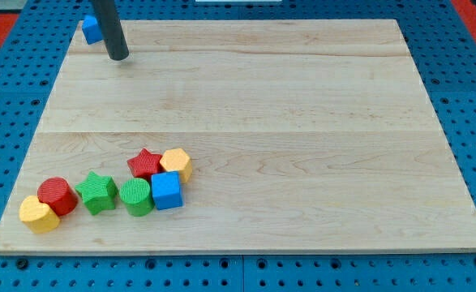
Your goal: Nudge the yellow heart along with the red circle right a bit
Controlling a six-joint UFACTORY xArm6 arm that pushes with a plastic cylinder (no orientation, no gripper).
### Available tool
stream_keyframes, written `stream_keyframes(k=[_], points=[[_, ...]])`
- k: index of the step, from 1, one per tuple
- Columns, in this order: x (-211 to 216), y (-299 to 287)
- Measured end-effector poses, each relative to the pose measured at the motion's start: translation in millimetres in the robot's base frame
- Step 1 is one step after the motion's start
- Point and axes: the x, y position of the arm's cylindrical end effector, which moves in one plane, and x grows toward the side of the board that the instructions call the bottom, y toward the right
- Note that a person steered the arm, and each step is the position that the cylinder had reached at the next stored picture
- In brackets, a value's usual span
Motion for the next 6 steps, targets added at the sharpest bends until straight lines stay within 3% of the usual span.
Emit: stream_keyframes(k=[2, 5, 6], points=[[1.1, 6.1], [77.0, 19.7], [82.2, 50.4]])
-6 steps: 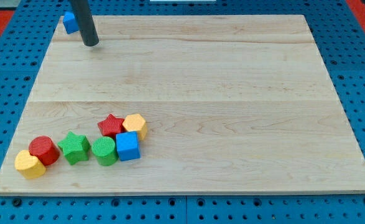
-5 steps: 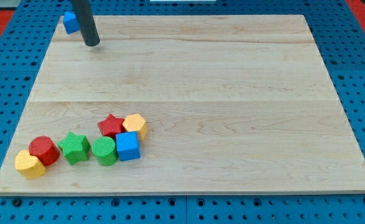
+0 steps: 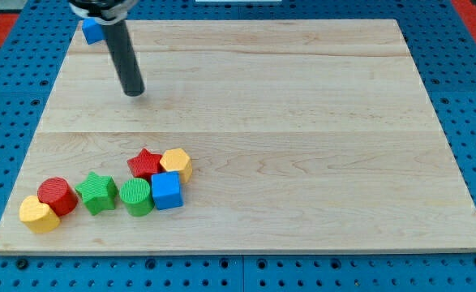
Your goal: Nudge the yellow heart along with the red circle right a bit
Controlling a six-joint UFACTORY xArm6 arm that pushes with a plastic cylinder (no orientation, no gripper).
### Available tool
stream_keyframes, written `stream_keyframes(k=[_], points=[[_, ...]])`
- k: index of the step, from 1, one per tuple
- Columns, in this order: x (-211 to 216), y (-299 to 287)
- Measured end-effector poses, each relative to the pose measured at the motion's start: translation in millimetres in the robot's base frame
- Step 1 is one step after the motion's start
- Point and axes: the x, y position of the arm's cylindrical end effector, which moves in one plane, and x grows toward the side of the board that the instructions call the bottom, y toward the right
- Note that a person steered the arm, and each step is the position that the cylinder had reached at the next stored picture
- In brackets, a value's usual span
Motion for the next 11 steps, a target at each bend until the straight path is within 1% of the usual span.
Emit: stream_keyframes(k=[1, 2, 3, 4, 5, 7, 9, 11], points=[[26.7, 22.4], [56.8, 5.4], [75.3, -8.4], [84.0, -33.8], [83.1, -68.2], [124.8, -140.2], [185.7, -142.5], [202.3, -142.5]])
